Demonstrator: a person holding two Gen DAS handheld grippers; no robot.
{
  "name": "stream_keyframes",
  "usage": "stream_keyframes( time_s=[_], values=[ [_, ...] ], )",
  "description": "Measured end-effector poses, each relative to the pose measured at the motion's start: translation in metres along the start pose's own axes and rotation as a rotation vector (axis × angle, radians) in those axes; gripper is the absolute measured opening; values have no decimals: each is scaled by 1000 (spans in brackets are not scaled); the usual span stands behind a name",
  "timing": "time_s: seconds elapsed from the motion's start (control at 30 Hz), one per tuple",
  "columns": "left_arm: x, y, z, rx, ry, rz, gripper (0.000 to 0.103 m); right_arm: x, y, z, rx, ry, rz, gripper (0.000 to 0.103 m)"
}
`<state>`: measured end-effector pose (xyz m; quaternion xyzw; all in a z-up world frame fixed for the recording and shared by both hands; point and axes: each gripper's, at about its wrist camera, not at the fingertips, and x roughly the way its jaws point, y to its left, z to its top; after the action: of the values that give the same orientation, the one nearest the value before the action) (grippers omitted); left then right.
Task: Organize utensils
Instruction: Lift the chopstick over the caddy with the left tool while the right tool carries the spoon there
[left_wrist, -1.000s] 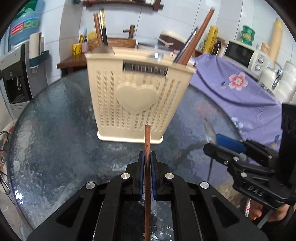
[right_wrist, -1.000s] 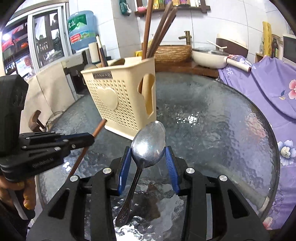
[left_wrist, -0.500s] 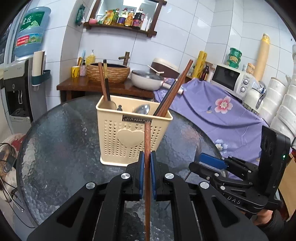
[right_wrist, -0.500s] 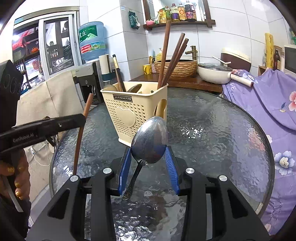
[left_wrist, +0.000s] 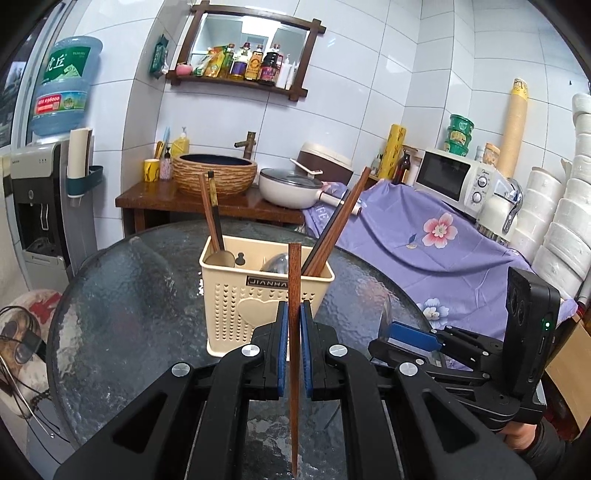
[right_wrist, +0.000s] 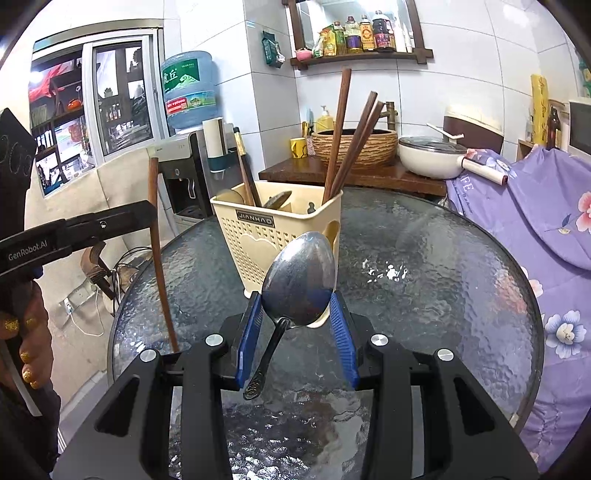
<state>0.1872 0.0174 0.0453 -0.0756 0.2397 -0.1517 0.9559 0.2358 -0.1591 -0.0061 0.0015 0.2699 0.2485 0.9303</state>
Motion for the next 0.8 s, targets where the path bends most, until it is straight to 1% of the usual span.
stream_keyframes(
  time_s=[0.17,0.27,0.37,0.47,0.63,0.73,0.8],
  values=[
    [-6,3,7,-1,-18,-6,7,-6,1,13,-5,-18,29,38],
    [-10,4,16,-1,-35,-6,7,-8,0,23,-9,-28,46,38],
    [-16,4,31,10,-58,-9,7,-14,-1,40,-8,-56,64,38],
    [-26,1,49,37,-98,-1,7,-21,0,59,-12,-88,78,38],
    [-41,-6,94,88,-170,12,7,-32,7,100,-56,-169,45,38],
    [-40,-12,121,119,-201,35,7,-31,13,124,-97,-201,2,38],
    [-36,-15,136,124,-210,39,7,-29,19,138,-135,-230,-45,38]
  ],
)
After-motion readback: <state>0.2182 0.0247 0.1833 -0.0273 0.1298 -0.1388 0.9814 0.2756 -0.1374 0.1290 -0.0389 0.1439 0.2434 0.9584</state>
